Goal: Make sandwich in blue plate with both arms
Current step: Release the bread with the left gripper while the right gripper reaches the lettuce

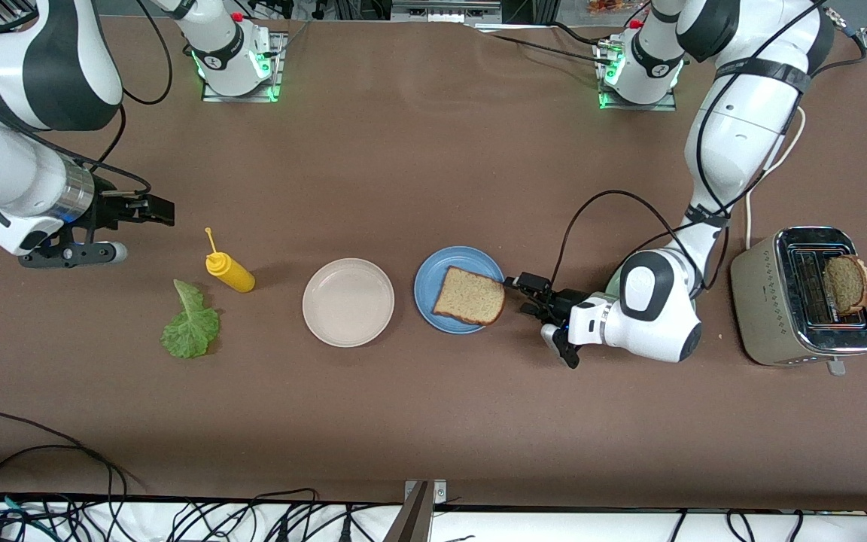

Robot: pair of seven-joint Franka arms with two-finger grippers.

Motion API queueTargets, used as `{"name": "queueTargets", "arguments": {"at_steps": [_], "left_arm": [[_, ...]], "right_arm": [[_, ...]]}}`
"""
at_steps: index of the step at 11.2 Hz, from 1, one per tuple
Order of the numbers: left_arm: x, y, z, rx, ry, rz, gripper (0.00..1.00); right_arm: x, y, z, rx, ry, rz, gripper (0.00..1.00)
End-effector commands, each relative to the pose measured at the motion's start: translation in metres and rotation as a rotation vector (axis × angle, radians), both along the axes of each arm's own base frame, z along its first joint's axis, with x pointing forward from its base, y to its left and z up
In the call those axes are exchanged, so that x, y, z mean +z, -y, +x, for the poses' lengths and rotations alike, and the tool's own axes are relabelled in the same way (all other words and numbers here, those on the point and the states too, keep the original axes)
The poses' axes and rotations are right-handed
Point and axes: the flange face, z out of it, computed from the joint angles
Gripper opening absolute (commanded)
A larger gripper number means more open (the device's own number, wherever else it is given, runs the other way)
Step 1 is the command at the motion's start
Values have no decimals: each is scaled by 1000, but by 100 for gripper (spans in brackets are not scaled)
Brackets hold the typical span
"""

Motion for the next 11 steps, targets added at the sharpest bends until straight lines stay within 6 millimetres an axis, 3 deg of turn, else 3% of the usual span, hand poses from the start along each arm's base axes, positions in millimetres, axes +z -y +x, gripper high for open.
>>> {"name": "queueTargets", "arguments": {"at_steps": [1,4,6,8,10,11], "left_arm": [[50,-15,5,-37,46,200,100],[121,-27,3,-30,77,437,100],[173,-50,4,-27,146,587,100],[236,-74,-9,-6,162,724,100],[313,-88,-31,61,210,863,100],[347,-106,-41,112,242,888,100]], "right_arm": [[2,3,-1,9,-9,23,100],[2,2,-1,10,-9,22,100],[1,3,1,17,-3,16,100],[-7,9,8,80,16,23,100],[-28,21,17,142,52,18,100],[-42,21,22,159,46,4,100]]}}
